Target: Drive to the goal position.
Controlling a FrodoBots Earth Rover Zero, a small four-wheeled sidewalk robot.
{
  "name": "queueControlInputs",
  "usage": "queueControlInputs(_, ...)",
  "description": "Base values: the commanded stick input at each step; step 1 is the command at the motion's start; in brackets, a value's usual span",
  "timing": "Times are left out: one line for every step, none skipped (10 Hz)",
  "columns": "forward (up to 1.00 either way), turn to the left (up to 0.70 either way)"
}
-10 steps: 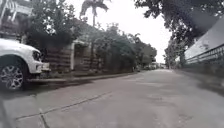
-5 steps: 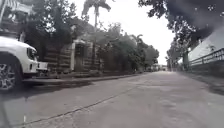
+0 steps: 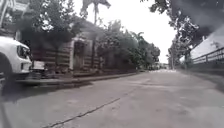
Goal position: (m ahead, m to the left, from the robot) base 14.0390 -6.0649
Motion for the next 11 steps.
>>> queueControlInputs(0.70,0.00)
queueControlInputs(0.70,0.00)
queueControlInputs(0.70,0.00)
queueControlInputs(0.70,-0.13)
queueControlInputs(0.70,-0.32)
queueControlInputs(0.70,-0.29)
queueControlInputs(0.70,-0.18)
queueControlInputs(0.70,-0.04)
queueControlInputs(0.70,0.00)
queueControlInputs(0.70,0.00)
queueControlInputs(0.70,0.00)
